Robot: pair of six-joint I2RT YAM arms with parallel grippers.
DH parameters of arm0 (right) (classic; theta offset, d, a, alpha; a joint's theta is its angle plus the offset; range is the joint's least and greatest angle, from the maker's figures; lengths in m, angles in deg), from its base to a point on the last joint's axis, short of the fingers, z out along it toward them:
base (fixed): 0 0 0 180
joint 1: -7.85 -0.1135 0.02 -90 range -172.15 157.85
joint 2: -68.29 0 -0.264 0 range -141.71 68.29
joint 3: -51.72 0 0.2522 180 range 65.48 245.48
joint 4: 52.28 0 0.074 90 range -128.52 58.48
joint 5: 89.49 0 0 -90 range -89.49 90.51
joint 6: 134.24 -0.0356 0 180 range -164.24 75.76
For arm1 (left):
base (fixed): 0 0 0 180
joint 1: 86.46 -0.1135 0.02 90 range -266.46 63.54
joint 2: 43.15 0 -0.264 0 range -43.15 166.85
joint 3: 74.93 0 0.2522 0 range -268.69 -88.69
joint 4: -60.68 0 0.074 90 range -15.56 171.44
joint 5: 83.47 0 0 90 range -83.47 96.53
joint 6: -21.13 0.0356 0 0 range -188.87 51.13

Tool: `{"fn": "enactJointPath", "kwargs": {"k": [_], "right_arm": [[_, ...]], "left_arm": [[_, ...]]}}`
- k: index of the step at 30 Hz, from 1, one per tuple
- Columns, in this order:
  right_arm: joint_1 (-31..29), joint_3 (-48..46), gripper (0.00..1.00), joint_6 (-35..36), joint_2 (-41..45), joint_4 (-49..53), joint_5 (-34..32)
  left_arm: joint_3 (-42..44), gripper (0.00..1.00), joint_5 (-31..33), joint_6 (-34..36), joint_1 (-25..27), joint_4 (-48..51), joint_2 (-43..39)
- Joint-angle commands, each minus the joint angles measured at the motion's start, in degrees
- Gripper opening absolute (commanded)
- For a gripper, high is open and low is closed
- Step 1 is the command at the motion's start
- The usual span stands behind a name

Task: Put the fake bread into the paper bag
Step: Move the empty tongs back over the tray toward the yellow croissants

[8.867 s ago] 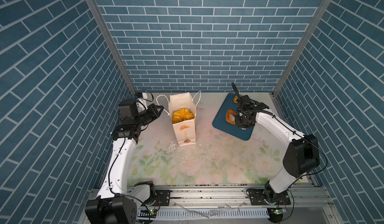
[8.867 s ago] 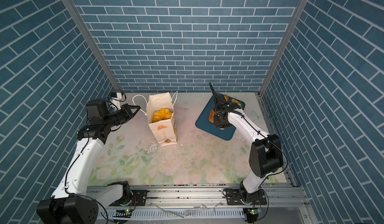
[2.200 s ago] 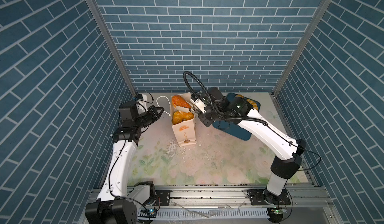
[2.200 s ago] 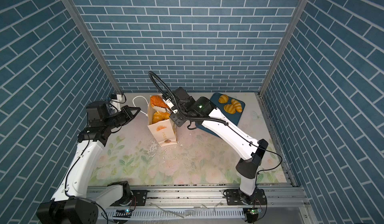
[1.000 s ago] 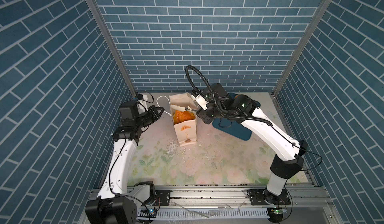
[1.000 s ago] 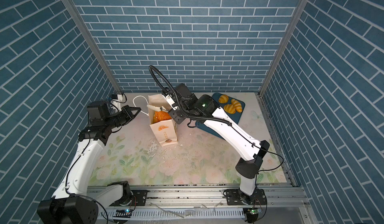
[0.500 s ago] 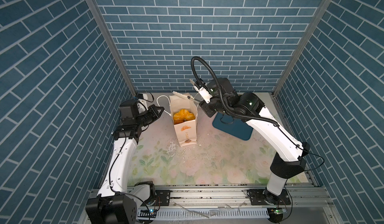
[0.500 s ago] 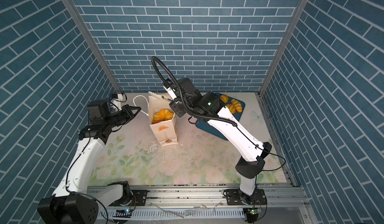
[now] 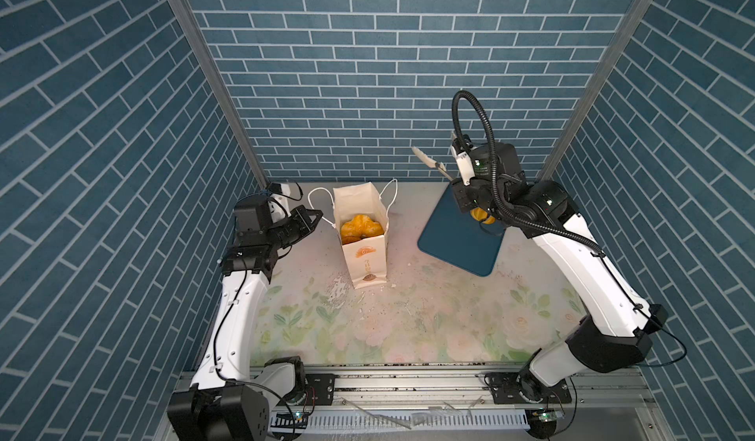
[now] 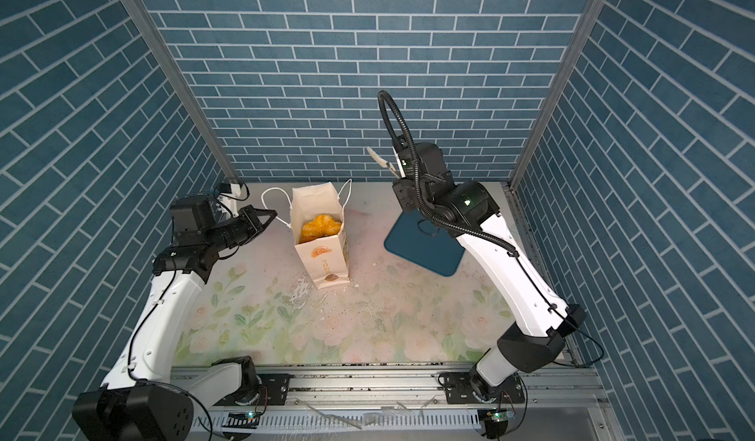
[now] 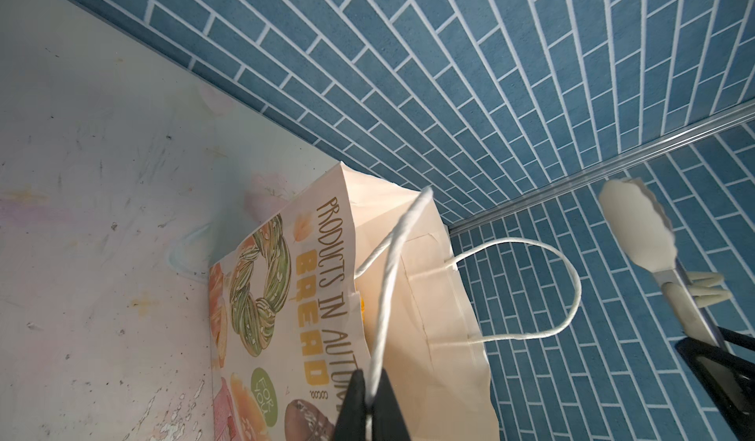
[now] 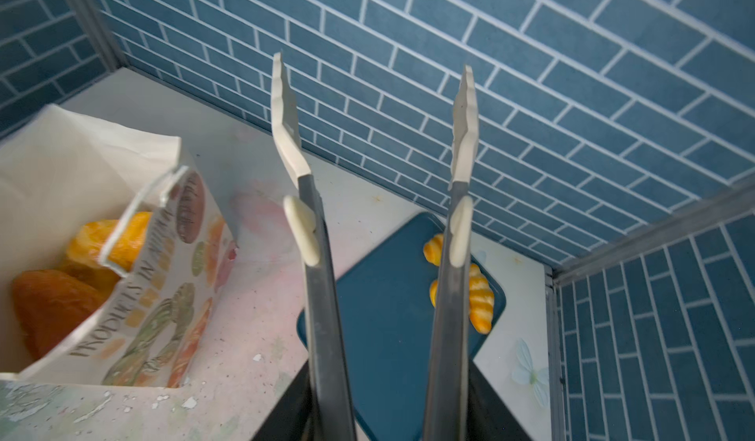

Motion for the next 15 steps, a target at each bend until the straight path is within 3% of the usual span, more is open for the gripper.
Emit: {"fn": "enactJointPath", "kwargs": {"k": [1,8,15], "right_arm": [[5.05,-6.27,0.51,-6.37,2.67,-2.72,0.76],[16.06,-18.62,0.51,-8.85,3.23,-4.21,7.14],[20.93,-25.7,0.51,-8.97,-0.45,-6.11,10.46]], "left_arm": [[-1.51,0.08,-0.54,0.91,-0.11,0.61,-0.89],[-2.04,0.08,-0.51,0.93,-0.15,0.88,-0.71],[-2.02,0.08,-0.46,1.04,-0.11,0.97,-0.14]]}}
